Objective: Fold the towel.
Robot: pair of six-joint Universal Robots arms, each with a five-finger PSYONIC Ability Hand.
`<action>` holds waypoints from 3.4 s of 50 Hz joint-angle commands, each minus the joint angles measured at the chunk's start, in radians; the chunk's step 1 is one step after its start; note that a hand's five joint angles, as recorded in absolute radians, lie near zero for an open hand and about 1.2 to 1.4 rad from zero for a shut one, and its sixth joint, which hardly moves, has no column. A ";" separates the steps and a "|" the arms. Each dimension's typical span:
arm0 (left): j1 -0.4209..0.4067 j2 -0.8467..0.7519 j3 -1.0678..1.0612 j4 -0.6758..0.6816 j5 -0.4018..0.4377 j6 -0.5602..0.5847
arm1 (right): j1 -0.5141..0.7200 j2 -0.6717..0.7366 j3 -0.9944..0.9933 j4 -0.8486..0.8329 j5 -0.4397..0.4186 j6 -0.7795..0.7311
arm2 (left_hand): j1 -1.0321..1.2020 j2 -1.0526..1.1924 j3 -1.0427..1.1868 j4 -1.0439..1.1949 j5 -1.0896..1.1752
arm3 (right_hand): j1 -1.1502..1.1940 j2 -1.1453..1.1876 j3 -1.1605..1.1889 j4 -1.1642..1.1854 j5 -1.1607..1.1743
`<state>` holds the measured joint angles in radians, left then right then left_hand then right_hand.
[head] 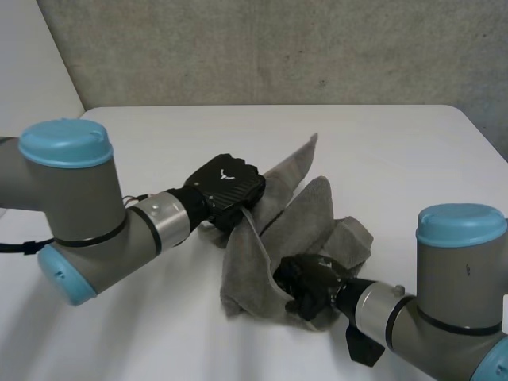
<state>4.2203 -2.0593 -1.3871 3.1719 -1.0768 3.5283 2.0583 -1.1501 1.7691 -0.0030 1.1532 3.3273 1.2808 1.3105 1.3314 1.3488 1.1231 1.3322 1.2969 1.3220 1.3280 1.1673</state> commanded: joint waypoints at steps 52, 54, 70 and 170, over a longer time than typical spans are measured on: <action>0.122 0.260 0.413 0.405 -0.040 -0.425 | 0.054 -0.108 -1.020 -0.178 0.224 -0.683 | 0.116 0.086 0.065 0.047 0.099 | 0.064 0.099 0.074 0.068 0.054; 0.124 0.266 0.360 0.457 -0.037 -0.446 | 0.051 -0.131 -0.948 -0.189 0.224 -0.658 | 0.116 0.086 0.065 0.047 0.099 | 0.064 0.099 0.074 0.068 0.054; 0.306 0.222 -0.324 0.525 0.213 -0.254 | 0.054 -0.142 -0.220 -0.166 0.189 -0.850 | 0.116 0.086 0.065 0.047 0.099 | 0.064 0.099 0.074 0.068 0.054; 0.273 0.243 -0.431 0.392 -0.261 -0.216 | -0.012 -0.091 -0.169 -0.034 0.187 -0.327 | 0.116 0.086 0.065 0.047 0.099 | -0.524 -0.489 -0.514 -0.520 -0.533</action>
<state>4.4381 -1.8440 -1.8413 3.5651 -1.3683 3.3135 2.0457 -1.3299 1.5724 -0.0270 1.3351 2.9622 1.2905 1.3324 1.3323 1.3529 1.1479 1.0851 1.0801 1.0876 1.0857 0.9060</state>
